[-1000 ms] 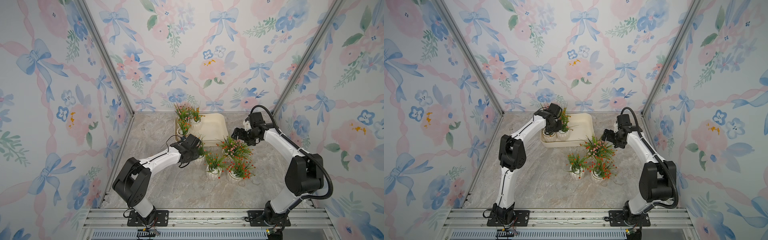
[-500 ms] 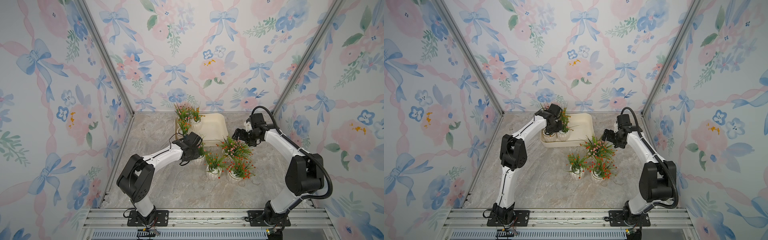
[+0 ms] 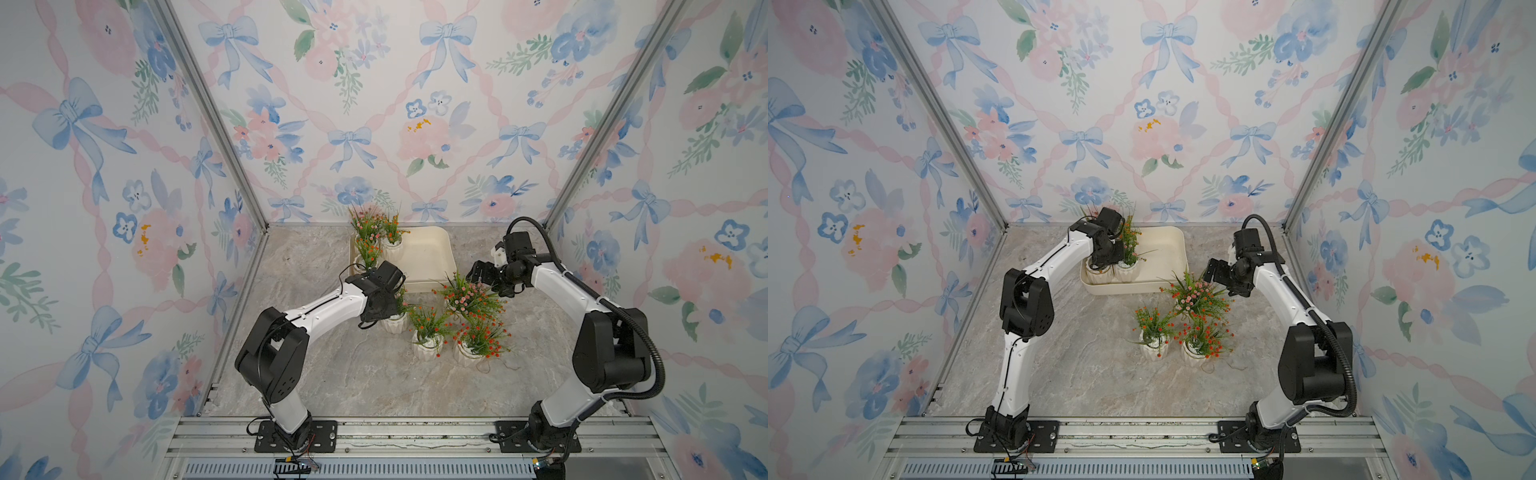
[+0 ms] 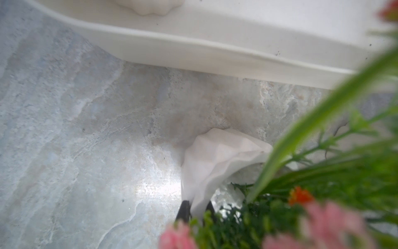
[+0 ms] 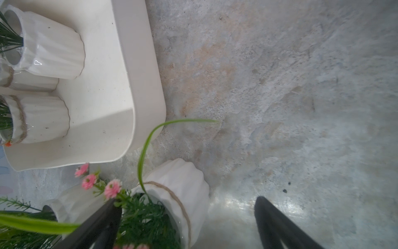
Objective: Put the potted gypsophila into the storage box
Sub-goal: Pick up the baby's breath potted plant from the center of the board.
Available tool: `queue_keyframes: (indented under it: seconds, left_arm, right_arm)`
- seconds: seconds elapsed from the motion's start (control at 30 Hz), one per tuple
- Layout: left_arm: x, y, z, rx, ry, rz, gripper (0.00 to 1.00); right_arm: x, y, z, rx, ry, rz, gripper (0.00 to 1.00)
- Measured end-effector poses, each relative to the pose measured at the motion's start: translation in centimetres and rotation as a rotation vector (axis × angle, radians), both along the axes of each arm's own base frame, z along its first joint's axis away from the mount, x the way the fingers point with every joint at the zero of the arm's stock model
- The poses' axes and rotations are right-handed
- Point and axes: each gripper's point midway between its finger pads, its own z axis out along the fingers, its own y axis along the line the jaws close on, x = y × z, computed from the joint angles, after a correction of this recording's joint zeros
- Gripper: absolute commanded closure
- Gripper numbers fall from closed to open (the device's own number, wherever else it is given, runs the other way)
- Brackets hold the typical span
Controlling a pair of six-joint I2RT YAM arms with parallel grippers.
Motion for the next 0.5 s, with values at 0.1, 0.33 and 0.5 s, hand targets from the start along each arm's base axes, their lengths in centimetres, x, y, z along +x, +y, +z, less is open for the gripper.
queue_keyframes:
  seconds: [0.1,0.33,0.5]
  left_arm:
    - [-0.14,0.15,0.04,0.008,0.007,0.0,0.91]
    - [-0.57,0.68,0.1,0.041,0.026,-0.013,1.0]
    - [-0.72,0.93,0.21,0.057,0.032,-0.019,1.0]
  right_arm:
    - [0.05,-0.07,0.04,0.005,-0.001,-0.001,0.03]
    - [0.04,-0.03,0.08,0.012,0.0,0.0,0.03]
    - [0.04,-0.07,0.09,0.012,0.0,-0.001,0.03]
